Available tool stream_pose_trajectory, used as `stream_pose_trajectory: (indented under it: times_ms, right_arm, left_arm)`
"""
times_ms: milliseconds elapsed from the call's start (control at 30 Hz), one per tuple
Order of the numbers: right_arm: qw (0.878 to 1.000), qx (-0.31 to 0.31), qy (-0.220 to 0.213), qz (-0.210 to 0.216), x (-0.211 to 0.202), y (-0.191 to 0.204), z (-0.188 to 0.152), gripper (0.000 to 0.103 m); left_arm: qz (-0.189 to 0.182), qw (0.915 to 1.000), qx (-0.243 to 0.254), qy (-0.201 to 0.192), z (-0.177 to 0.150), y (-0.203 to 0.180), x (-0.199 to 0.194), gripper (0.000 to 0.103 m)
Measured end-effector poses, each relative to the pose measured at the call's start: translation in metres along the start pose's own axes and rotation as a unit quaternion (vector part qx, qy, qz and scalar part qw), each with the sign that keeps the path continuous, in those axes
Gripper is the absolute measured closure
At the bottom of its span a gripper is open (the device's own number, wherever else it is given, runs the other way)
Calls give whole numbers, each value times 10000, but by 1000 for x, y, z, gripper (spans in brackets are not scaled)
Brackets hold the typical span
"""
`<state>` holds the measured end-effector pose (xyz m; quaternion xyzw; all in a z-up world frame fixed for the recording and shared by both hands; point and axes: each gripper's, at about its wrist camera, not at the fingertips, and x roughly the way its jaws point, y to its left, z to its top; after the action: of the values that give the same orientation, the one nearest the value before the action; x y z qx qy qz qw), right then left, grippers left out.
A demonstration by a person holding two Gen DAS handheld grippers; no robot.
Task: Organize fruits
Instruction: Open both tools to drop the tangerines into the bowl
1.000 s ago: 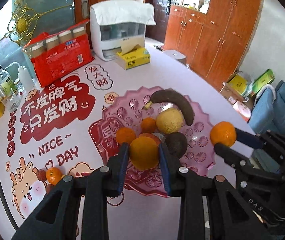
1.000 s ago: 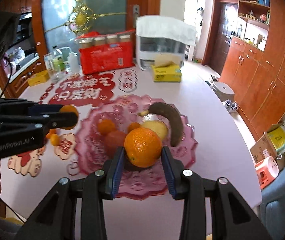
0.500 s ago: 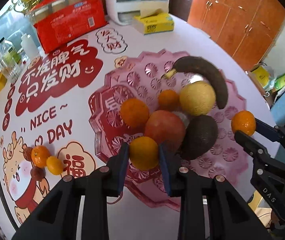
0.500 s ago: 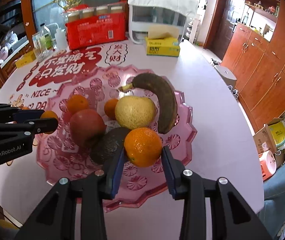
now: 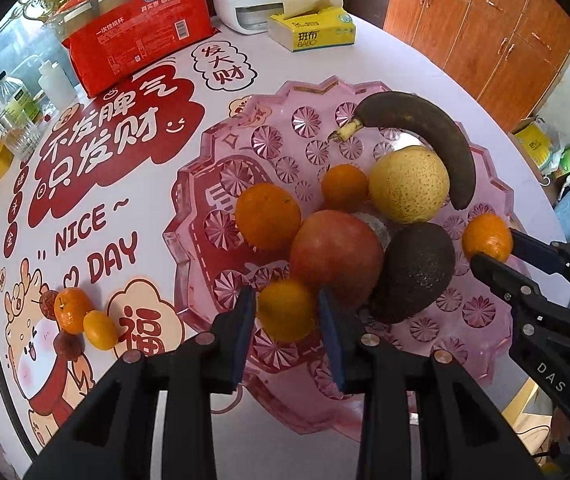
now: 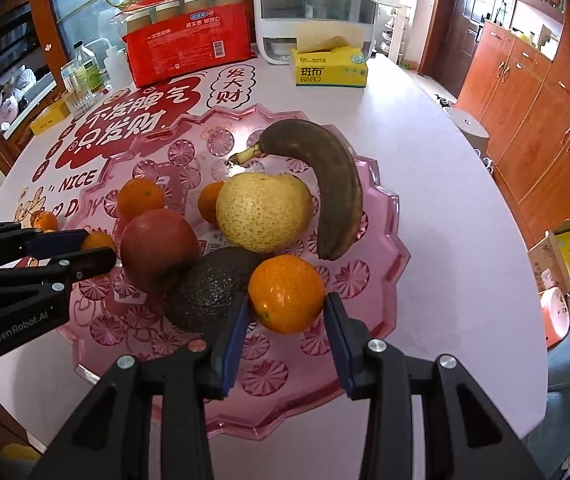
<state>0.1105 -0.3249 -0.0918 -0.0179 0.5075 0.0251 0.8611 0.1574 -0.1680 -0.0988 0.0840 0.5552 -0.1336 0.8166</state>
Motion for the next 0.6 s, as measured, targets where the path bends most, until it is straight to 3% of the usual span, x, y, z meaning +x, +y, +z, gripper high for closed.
stream_pose_trajectory:
  times_ms: [67, 200, 267, 600]
  right_arm:
    - [10000, 23, -58, 34, -3, 0, 1, 64]
    - [9998, 89, -142, 132, -7, -1, 2, 58]
    - [9997, 125, -159, 156, -8, -2, 2, 55]
    - [9993, 165, -254, 202, -20, 2, 0, 55]
  left_arm:
    - [3, 10000, 41, -47, 0, -2, -3, 65]
    - [9, 9999, 92, -141, -1, -5, -8, 39]
    - [43, 9997, 119, -195, -1, -6, -11, 33]
    - [-140, 9994, 42, -304, -2, -3, -23, 20]
